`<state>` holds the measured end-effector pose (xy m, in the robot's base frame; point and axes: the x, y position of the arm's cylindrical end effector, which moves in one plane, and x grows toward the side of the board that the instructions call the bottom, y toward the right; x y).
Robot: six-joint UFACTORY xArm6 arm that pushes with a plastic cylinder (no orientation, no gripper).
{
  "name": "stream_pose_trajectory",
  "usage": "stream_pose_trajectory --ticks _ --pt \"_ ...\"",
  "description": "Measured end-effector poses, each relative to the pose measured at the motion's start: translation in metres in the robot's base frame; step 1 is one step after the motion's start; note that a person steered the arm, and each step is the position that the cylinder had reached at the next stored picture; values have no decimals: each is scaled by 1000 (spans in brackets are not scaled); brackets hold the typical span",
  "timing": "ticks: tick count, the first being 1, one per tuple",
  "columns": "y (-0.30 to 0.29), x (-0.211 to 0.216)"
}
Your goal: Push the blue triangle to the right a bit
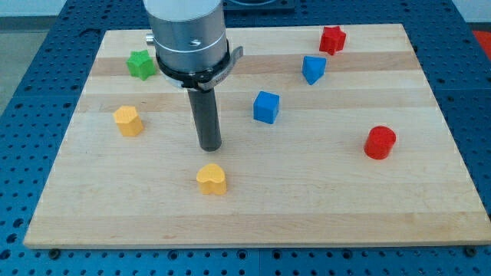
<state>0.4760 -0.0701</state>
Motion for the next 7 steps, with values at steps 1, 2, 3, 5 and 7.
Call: stream_pose_trajectory --ticks 1,2,3,5,7 --pt "6 -1" --pt "53 -3" --pt "79 -6" --pt "79 -21" --pt "17 -56"
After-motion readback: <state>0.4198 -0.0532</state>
